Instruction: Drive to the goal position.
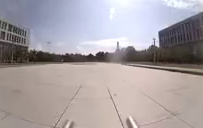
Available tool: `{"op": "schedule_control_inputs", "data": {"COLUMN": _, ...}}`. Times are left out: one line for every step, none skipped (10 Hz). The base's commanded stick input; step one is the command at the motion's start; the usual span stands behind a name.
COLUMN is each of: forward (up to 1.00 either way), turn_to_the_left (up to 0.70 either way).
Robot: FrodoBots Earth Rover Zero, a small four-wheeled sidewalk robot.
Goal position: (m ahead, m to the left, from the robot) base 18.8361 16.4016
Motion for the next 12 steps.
{"op": "schedule_control_inputs", "data": {"forward": 0.7, "turn_to_the_left": 0.0}}
{"op": "schedule_control_inputs", "data": {"forward": 0.7, "turn_to_the_left": 0.0}}
{"op": "schedule_control_inputs", "data": {"forward": 0.7, "turn_to_the_left": 0.0}}
{"op": "schedule_control_inputs", "data": {"forward": 0.7, "turn_to_the_left": 0.0}}
{"op": "schedule_control_inputs", "data": {"forward": 0.7, "turn_to_the_left": 0.0}}
{"op": "schedule_control_inputs", "data": {"forward": 0.7, "turn_to_the_left": 0.0}}
{"op": "schedule_control_inputs", "data": {"forward": 0.7, "turn_to_the_left": 0.0}}
{"op": "schedule_control_inputs", "data": {"forward": 0.7, "turn_to_the_left": 0.0}}
{"op": "schedule_control_inputs", "data": {"forward": 0.7, "turn_to_the_left": 0.0}}
{"op": "schedule_control_inputs", "data": {"forward": 0.7, "turn_to_the_left": 0.0}}
{"op": "schedule_control_inputs", "data": {"forward": 0.7, "turn_to_the_left": 0.0}}
{"op": "schedule_control_inputs", "data": {"forward": 0.7, "turn_to_the_left": 0.0}}
